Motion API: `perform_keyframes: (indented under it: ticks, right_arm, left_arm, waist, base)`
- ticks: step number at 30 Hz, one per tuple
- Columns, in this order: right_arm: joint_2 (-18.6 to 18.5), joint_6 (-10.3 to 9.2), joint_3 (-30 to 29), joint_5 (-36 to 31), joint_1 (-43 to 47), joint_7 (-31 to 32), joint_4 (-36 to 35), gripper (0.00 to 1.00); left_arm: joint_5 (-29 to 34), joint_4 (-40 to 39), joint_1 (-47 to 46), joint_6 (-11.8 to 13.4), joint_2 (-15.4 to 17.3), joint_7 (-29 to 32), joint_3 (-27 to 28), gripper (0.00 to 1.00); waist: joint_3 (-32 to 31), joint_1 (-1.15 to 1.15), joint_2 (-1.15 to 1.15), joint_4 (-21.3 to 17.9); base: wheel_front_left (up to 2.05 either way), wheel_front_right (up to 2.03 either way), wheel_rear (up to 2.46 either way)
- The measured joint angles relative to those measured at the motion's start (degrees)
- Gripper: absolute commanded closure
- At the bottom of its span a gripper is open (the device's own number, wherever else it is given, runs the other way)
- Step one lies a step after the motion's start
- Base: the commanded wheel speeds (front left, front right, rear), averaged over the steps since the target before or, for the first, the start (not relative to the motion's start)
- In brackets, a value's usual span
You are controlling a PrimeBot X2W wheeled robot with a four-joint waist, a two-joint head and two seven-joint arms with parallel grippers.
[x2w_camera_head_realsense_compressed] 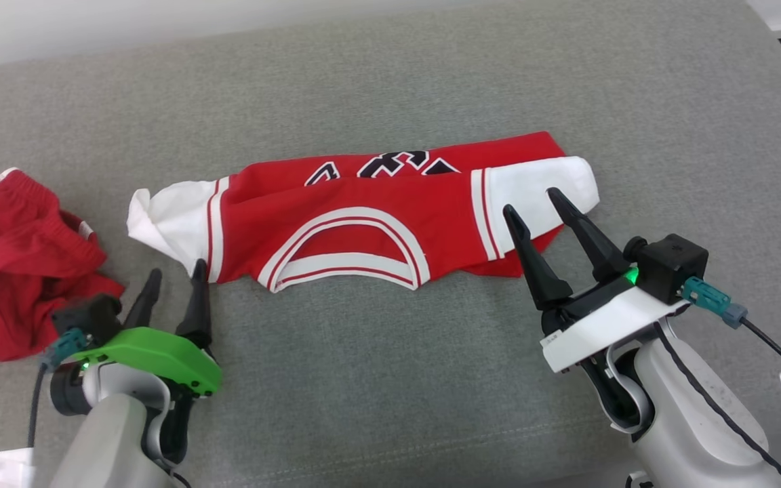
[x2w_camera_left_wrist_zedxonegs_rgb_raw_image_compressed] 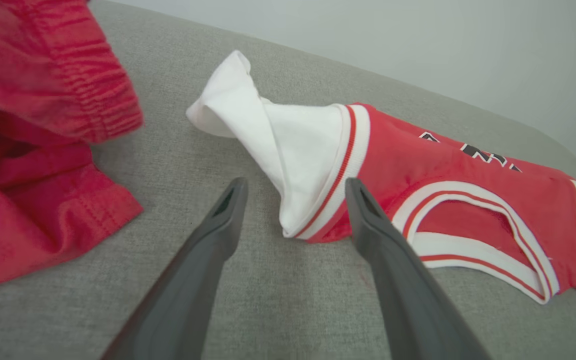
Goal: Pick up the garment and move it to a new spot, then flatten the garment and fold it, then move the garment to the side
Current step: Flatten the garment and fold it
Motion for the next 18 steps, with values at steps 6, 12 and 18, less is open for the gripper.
perform_keyframes:
  ticks: [6, 12, 18]
  right_arm:
    - [-0.5, 0.0, 0.5, 0.0, -0.5, 0.0, 0.3, 0.0]
    - [-0.1, 0.0, 1.8, 0.0, -1.2, 0.0, 0.8, 0.0]
    - [-0.1, 0.0, 0.9, 0.5, -1.8, 0.0, 1.1, 0.0]
  left_arm:
    - [-0.2, 1.3, -2.4, -0.2, -1.0, 1.3, -0.5, 0.0]
    - [-0.9, 3.9, -3.7, -0.5, -0.9, 3.2, -0.4, 0.0]
    - [-1.4, 5.8, -5.5, -1.2, -1.4, 4.9, -1.7, 1.0]
  waist:
    - [0.7, 0.0, 0.0, 2.1]
    - [1.5, 0.0, 0.0, 1.9]
    - [2.0, 0.0, 0.0, 1.0]
  base:
    - [0.0, 0.0, 0.0]
    - [0.0, 0.0, 0.0]
    - [0.0, 0.0, 0.0]
